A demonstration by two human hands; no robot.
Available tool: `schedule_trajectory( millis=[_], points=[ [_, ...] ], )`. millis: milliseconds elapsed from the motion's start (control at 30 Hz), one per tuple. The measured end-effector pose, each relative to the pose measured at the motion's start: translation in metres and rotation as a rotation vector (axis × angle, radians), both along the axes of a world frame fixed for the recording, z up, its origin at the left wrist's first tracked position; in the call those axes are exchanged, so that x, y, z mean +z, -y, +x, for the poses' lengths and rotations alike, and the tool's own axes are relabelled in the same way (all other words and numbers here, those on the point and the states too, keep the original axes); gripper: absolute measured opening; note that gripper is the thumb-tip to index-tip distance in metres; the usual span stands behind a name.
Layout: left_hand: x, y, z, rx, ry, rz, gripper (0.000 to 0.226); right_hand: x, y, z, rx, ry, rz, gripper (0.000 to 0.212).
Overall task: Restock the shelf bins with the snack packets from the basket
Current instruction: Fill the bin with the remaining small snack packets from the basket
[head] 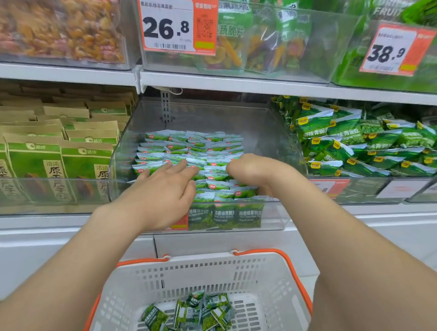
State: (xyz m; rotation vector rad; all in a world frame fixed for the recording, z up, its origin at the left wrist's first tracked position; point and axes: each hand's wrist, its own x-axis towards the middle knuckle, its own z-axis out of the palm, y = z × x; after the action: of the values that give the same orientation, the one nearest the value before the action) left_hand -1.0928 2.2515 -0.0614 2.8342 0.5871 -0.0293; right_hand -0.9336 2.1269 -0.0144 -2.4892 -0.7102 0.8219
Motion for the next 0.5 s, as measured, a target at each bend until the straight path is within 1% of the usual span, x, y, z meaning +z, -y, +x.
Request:
schedule_trajectory(
  millis=[33, 67, 100, 167, 200, 233, 267, 300, 333, 367, 400, 433, 500],
  points=[
    [-0.001, 0.0, -0.001, -0.012, 0.032, 0.02, 0.055, 0.002, 0.005, 0.0, -0.028, -0.033, 0.011, 0.045],
    [-0.003, 0.0, -0.002, -0.022, 0.083, 0.063, 0.055, 0.001, 0.01, 0.002, -0.035, -0.023, 0.011, 0.05],
    [-0.003, 0.002, -0.003, -0.025, 0.147, 0.128, 0.053, 0.0, 0.015, 0.001, -0.001, 0.064, 0.002, 0.044],
    [-0.003, 0.008, -0.006, -0.033, 0.301, 0.29, 0.044, -0.005, 0.022, -0.001, 0.09, 0.396, 0.031, 0.026],
    [-0.002, 0.013, -0.007, -0.043, 0.391, 0.348, 0.038, -0.005, 0.027, -0.006, 0.12, 0.578, 0.113, 0.023],
    [0.0, 0.022, -0.01, -0.061, 0.498, 0.378, 0.031, -0.004, 0.032, -0.015, 0.123, 0.696, 0.218, 0.021],
    [0.003, 0.033, -0.014, -0.074, 0.615, 0.376, 0.025, -0.005, 0.038, -0.023, 0.136, 0.779, 0.33, 0.021],
    [0.003, 0.044, -0.019, -0.069, 0.71, 0.357, 0.02, -0.003, 0.045, -0.036, 0.154, 0.812, 0.415, 0.022],
    [0.003, 0.056, -0.025, -0.041, 0.758, 0.337, 0.02, -0.004, 0.053, -0.048, 0.169, 0.801, 0.443, 0.023],
    [0.0, 0.068, -0.031, -0.004, 0.74, 0.317, 0.021, -0.006, 0.062, -0.06, 0.194, 0.788, 0.433, 0.026],
    [-0.004, 0.079, -0.034, 0.023, 0.636, 0.297, 0.023, -0.009, 0.071, -0.071, 0.245, 0.781, 0.37, 0.029],
    [-0.01, 0.087, -0.036, 0.03, 0.456, 0.279, 0.025, -0.014, 0.078, -0.078, 0.314, 0.779, 0.277, 0.03],
    [-0.033, 0.095, -0.034, -0.013, 0.066, 0.23, 0.026, -0.026, 0.092, -0.088, 0.481, 0.724, 0.08, 0.024]
  ],
)
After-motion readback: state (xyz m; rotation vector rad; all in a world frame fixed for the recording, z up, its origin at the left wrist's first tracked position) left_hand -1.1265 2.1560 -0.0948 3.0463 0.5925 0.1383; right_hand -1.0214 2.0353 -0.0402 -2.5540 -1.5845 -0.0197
